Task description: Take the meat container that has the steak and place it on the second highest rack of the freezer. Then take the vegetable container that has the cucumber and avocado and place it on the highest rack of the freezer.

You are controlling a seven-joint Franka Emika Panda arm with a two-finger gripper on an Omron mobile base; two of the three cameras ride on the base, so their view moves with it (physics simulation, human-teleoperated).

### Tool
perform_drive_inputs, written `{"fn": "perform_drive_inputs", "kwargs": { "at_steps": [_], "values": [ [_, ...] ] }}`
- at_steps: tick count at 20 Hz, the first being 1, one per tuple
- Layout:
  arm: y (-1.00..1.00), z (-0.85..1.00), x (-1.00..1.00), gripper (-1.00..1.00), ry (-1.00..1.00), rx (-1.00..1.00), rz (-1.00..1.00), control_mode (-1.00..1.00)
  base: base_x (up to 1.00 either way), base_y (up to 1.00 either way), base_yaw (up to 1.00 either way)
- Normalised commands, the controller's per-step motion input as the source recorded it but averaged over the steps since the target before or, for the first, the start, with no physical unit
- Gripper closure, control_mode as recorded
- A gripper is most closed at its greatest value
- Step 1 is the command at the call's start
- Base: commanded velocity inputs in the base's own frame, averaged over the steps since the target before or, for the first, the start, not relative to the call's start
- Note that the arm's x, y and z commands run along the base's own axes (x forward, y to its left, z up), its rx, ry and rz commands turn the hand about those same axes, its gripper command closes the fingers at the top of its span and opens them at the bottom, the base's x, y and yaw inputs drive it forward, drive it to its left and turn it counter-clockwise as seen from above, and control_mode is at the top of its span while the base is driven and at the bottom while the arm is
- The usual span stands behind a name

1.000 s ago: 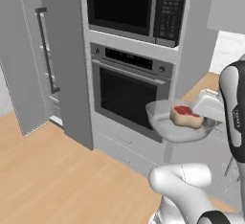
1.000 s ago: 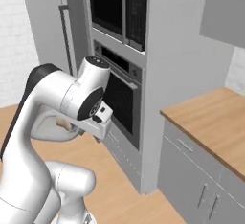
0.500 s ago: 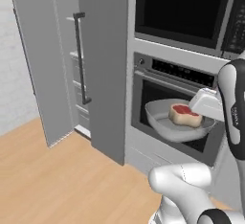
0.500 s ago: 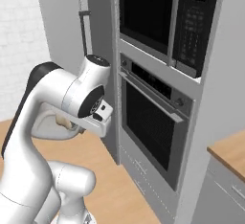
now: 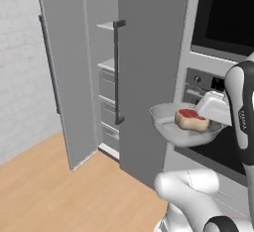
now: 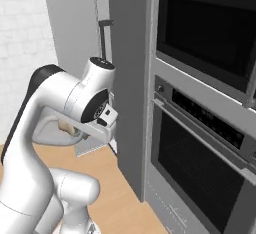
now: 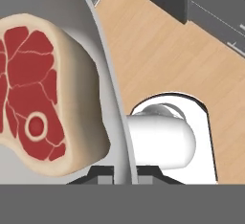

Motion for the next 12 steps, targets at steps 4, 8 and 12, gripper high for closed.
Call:
{"fn": "perform_drive_inputs", "kwargs": {
  "at_steps": [4,8,12],
  "values": [
    [0.0,0.0,0.0,1.0,0.0,0.0,0.0,1.0,0.98,0.97,-0.4],
    [0.0,0.0,0.0,1.0,0.0,0.0,0.0,1.0,0.67,0.62,-0.69],
    [0.0,0.0,0.0,1.0,0.0,0.0,0.0,1.0,0.46,0.63,-0.7]
  ]
}}
